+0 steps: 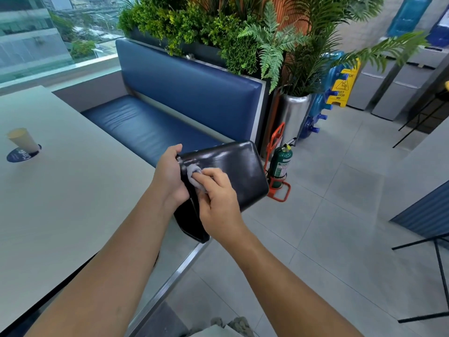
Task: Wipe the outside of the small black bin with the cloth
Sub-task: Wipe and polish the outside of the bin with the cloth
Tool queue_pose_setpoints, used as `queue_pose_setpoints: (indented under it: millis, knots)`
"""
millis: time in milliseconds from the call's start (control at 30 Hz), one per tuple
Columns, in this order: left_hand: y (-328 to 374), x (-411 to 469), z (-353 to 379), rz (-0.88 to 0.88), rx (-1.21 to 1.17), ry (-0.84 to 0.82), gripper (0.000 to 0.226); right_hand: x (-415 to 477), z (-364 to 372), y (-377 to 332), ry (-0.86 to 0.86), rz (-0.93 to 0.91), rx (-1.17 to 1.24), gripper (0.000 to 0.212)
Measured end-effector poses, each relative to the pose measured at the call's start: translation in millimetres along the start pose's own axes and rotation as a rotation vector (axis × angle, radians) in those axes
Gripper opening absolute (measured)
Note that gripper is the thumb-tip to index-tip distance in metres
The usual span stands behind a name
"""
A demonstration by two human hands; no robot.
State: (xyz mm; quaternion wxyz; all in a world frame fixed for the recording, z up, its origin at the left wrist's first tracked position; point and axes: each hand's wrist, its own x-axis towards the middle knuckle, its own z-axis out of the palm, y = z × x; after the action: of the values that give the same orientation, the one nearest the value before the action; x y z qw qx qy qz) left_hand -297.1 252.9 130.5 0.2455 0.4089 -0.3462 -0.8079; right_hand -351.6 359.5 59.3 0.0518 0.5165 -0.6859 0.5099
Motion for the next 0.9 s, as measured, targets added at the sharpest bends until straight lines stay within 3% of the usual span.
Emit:
queue_pose_setpoints:
  millis: [200, 367, 733, 900]
  knots:
    - [0.3, 0.0, 7.3, 0.015, -0.055, 0.037, 0.064, -37.3, -3.5, 16.5, 0.036, -0.085, -0.065, 0.034]
    - [-1.2, 2.2, 13.2, -0.002, -0.070, 0.091, 0.046, -40.8, -19.1, 30.4, 0.061, -0.167, -0.179, 0.031]
    - [4.0, 4.5, 9.0, 0.030, 0.015, 0.097, 0.029, -5.3, -93.0, 103.6, 0.309, 0.071, -0.385, 0.029]
    - [-3.0, 4.3, 10.2, 0.028, 0.033, 0.130, 0.020, 8.8, -92.2, 94.3, 0.348, 0.170, -0.343, 0.026]
